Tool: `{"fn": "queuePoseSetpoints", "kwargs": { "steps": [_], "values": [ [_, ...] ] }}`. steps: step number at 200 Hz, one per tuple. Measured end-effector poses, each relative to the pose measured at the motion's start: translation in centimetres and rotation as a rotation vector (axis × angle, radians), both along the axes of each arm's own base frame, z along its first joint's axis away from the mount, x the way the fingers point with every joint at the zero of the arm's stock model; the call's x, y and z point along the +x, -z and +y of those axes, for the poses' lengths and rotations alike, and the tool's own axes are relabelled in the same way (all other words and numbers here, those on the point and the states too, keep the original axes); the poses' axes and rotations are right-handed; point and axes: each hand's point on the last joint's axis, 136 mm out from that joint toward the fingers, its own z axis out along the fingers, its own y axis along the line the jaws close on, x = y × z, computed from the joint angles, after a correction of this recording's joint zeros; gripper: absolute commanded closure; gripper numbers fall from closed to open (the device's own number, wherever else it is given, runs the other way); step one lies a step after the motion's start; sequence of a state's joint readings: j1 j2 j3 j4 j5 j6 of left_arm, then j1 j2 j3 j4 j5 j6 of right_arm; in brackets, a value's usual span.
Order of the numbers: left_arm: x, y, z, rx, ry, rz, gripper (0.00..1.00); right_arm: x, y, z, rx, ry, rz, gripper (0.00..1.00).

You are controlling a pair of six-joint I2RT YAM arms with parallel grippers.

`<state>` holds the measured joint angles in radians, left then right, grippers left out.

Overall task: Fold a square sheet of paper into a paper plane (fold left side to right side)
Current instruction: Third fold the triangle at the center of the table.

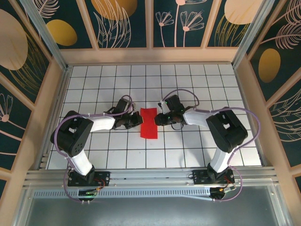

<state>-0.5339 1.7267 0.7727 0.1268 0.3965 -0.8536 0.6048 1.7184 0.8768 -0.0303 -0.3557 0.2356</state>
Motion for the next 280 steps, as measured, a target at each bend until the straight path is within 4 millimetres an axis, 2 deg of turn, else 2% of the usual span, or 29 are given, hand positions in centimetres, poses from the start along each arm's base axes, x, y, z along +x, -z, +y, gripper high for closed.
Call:
{"fn": "queuePoseSetpoints", "kwargs": {
  "steps": [38,65,88,113,139,163,192,238,262,280],
  "values": [
    [-0.9,-0.2,0.5,-0.04,-0.079,0.058,1.0,-0.9,-4.3,-1.4,-0.01,0.0,-0.174,0.43],
    [-1.5,-0.3,0.7,-0.071,-0.119,0.09,1.0,-3.4,-6.7,-0.8,-0.023,-0.052,-0.299,0.37],
    [-1.5,-0.4,0.5,-0.091,-0.135,0.104,1.0,-6.9,-6.4,0.2,-0.063,-0.132,-0.369,0.33],
    [-1.5,-0.5,0.3,-0.101,-0.139,0.112,1.0,-10.8,-4.6,1.6,-0.15,-0.238,-0.439,0.29],
    [-1.5,-0.6,0.3,-0.103,-0.14,0.114,1.0,-13.1,-3.4,2.7,-0.233,-0.31,-0.525,0.28],
    [-1.6,-0.6,0.2,-0.107,-0.135,0.117,1.0,-13.3,-1.7,2.8,-0.327,-0.341,-0.572,0.29],
    [-1.8,-0.7,0.0,-0.112,-0.126,0.121,1.0,-12.6,0.0,2.9,-0.42,-0.365,-0.604,0.3],
    [-1.8,-0.9,-0.2,-0.118,-0.12,0.12,1.0,-11.1,-0.3,5.4,-0.433,-0.376,-0.683,0.35],
    [-1.7,-1.0,-0.3,-0.121,-0.117,0.117,1.0,-10.6,-0.6,6.6,-0.426,-0.378,-0.712,0.44],
    [-1.6,-1.1,-0.4,-0.122,-0.117,0.116,1.0,-10.3,-0.9,6.9,-0.428,-0.377,-0.731,0.54]
  ]
}}
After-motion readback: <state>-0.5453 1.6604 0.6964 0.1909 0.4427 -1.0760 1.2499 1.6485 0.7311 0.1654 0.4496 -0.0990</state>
